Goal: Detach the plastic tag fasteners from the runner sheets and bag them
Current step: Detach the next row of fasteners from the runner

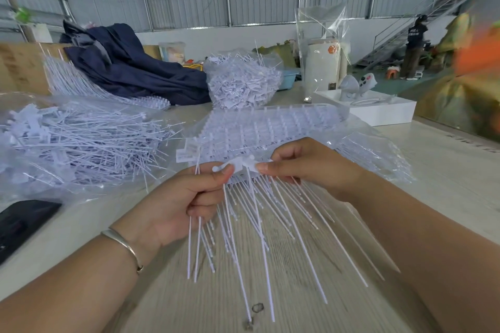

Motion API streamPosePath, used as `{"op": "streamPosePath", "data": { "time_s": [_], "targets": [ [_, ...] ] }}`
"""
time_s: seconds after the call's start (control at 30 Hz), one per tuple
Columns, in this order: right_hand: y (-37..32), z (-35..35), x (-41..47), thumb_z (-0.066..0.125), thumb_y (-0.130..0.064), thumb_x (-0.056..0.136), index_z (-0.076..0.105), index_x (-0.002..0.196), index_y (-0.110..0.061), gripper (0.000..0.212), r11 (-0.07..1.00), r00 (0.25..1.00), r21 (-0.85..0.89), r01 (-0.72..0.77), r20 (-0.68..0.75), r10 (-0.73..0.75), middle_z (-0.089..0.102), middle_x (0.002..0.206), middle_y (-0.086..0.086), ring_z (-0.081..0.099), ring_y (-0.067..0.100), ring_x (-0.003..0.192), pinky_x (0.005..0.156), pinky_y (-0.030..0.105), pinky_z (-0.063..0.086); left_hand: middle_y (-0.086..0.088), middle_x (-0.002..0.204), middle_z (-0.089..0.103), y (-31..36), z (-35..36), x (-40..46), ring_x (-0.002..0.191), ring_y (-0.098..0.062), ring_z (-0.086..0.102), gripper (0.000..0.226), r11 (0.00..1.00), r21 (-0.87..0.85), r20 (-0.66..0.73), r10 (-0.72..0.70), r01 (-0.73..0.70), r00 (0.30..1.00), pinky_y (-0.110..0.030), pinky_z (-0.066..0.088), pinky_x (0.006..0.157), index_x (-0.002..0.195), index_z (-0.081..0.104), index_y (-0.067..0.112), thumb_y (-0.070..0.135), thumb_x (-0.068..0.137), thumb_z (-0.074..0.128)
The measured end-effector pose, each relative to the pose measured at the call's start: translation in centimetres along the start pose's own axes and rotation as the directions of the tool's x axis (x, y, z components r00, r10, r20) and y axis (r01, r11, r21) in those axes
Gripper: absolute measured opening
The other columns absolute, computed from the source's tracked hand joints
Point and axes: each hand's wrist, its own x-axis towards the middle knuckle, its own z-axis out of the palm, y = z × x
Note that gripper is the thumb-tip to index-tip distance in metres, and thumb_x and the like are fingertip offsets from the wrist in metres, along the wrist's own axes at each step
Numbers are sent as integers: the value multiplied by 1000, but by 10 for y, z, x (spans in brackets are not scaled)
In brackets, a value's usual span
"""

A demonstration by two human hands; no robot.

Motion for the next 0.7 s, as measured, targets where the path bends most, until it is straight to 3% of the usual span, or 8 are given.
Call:
{"op": "streamPosePath", "data": {
  "time_s": [0.07,0.13,0.23,0.33,0.4,0.5,0.6,0.7],
  "targets": [
    [0,1,0,78,-51,65,74,72,-9,43,999,1000,53,0,12,-1,46,59,5,41,11,56,61,22,35,11,50,23,-1,0,0,34,1,20,27,999,-37,37,-10,11,999,-14,12,32,54,61,24,21,76,76],
    [-1,6,-1,78,-50,65,77,76,-10,42,996,999,87,5,34,-8,46,56,1,41,9,54,56,15,35,11,51,24,-4,4,1,34,1,21,35,996,-88,89,-5,13,996,-13,14,31,56,56,24,25,61,91],
    [-5,17,-2,72,-50,69,70,60,-21,30,990,996,138,28,85,-40,45,52,-5,39,4,50,50,9,33,12,48,26,-8,12,3,33,2,23,43,986,-168,129,9,13,992,-13,16,30,57,57,25,30,46,98],
    [-7,23,-1,70,-54,68,66,56,-26,30,988,996,152,32,73,-44,45,53,-7,39,5,51,56,15,33,13,48,25,-7,15,2,34,2,22,37,993,-117,125,28,-13,992,-13,15,31,56,60,26,35,50,95],
    [-7,24,-1,69,-59,67,68,60,-26,33,995,998,99,29,50,-34,44,53,-9,39,6,53,59,18,34,12,50,25,-5,12,3,35,1,21,35,993,-120,93,15,-3,996,-13,15,31,59,58,25,31,58,92],
    [-6,23,1,69,-57,74,69,59,-25,35,998,998,-41,53,-24,-54,45,53,-9,40,3,51,55,13,34,8,57,34,-5,6,5,37,-1,24,28,978,-207,5,16,-14,1000,-14,13,31,73,50,19,17,71,78],
    [-3,14,2,72,-51,78,73,69,-17,35,966,987,-246,76,-121,-109,58,61,-4,47,-2,56,58,10,35,3,61,48,-5,4,7,38,-2,30,19,977,-205,-76,37,-52,996,-14,12,31,72,50,18,17,77,68],
    [-4,4,2,73,-50,78,73,68,-19,33,924,974,-378,54,-185,-132,53,55,-13,48,-3,55,56,10,33,3,59,49,-6,0,8,38,-2,30,18,991,-124,-104,27,-40,994,-16,9,35,68,54,18,19,76,69]
  ]
}}
